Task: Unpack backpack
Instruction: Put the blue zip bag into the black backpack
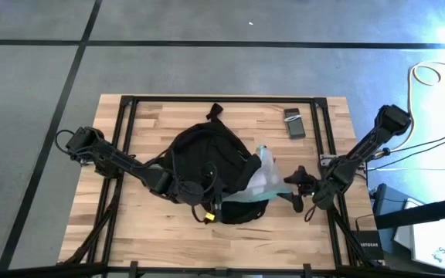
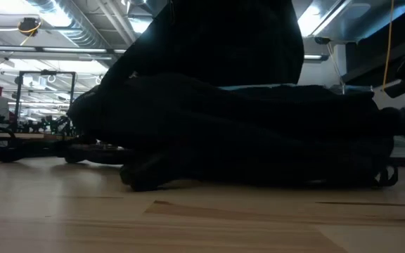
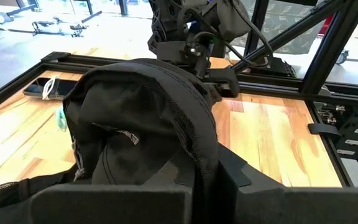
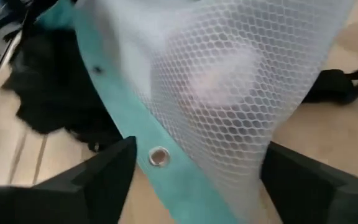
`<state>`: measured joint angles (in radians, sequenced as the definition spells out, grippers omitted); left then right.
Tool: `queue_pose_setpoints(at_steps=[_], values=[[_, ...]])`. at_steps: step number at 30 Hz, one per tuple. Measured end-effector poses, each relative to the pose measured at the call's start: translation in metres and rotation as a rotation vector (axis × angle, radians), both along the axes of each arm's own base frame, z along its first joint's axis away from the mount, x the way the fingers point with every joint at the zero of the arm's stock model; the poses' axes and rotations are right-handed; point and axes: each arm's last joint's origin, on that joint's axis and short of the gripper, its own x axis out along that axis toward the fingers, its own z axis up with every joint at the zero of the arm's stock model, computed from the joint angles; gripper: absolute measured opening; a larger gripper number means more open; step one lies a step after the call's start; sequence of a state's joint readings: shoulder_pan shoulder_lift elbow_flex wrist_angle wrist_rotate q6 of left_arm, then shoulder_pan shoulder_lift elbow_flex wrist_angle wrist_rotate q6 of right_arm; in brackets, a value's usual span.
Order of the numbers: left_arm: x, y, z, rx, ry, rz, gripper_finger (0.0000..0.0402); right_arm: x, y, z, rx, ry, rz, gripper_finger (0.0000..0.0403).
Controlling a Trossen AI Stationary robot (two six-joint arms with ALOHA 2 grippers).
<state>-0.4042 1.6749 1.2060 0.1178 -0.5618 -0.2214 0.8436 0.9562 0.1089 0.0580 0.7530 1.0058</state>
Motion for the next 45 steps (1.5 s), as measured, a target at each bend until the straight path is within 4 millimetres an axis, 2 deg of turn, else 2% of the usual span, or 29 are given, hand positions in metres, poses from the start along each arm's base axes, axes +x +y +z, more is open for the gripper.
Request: queue_pose_setpoints(at_steps=[8,12,13,19,27,32,39,45], values=[[0.0,0.0,0.0,0.002,0.004,0.0,0.0006,0.006,0.007,-0.003,-0.021,-0.022,0.028,0.0118],[0.0,0.0,0.0,-0.003,0.003,0.002,0.0006,0.011,0.013,0.003,-0.002,-0.078,0.089,0.0026],[0.0,0.0,0.0,-0.003,0.003,0.002,0.0006,0.012,0.015,0.005,0.001,-0.103,0.104,0.0014],[0.0,0.0,-0.001,-0.003,0.003,0.007,0.0006,0.022,0.017,0.026,0.059,-0.304,0.035,0.0019],[0.0,0.002,-0.001,-0.003,0.003,0.014,0.0006,0.051,0.019,0.048,0.042,-0.312,0.101,0.0002],[0.001,0.002,-0.001,-0.007,0.003,0.015,0.0006,0.083,0.028,0.054,-0.002,-0.267,0.18,0.0001],[0.0,0.002,-0.001,-0.007,0.006,0.013,0.0006,0.142,0.039,0.034,-0.076,-0.147,0.185,0.0001],[0.0,0.002,-0.001,-0.009,0.008,0.012,0.0006,0.196,0.048,0.028,-0.141,-0.163,0.25,0.0]])
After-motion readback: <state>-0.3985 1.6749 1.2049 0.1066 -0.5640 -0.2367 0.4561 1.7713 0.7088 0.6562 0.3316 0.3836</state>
